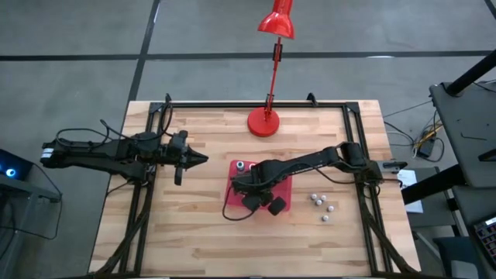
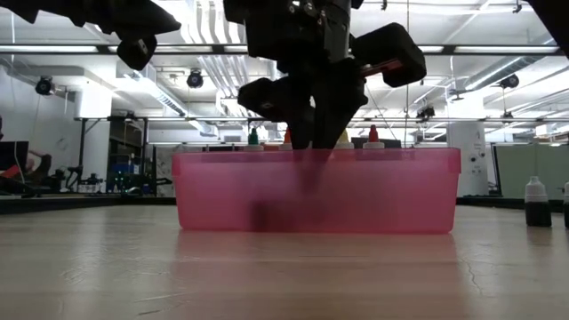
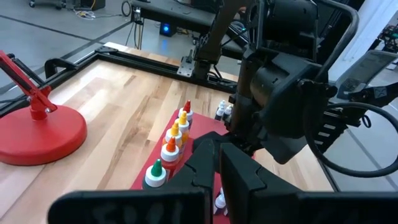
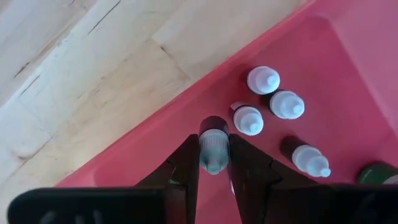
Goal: Pick & Place food coloring
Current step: Put the small black food coloring bottle into the red bin
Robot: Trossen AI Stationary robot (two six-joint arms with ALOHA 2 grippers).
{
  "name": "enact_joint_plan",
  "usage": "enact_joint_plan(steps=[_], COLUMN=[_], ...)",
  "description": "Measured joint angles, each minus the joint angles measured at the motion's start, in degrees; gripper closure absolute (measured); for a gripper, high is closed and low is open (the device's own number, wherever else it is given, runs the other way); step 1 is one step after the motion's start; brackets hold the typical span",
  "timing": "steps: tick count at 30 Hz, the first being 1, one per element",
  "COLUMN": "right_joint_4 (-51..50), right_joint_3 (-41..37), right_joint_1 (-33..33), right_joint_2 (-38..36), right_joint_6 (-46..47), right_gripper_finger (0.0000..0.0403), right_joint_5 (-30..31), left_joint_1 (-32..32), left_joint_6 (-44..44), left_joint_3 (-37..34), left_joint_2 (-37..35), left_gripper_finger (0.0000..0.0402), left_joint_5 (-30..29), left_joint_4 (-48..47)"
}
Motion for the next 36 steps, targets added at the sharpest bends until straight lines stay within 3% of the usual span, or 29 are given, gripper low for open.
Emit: enact_joint_plan(steps=[21,36], right_joint_4=[0.0,0.1], right_joint_3=[-0.1,0.0], right_joint_1=[0.0,0.0], right_joint_2=[3.0,3.0], right_joint_6=[0.1,0.2], right_gripper_finger=[0.0337,0.0308], right_joint_5=[0.2,0.2], left_joint_1=[0.0,0.0], left_joint_6=[0.0,0.0], left_joint_3=[0.0,0.0], left_joint_2=[0.0,0.0], left_gripper_finger=[0.0402,0.0402], left_joint_5=[0.0,0.0], left_joint_4=[0.0,0.0])
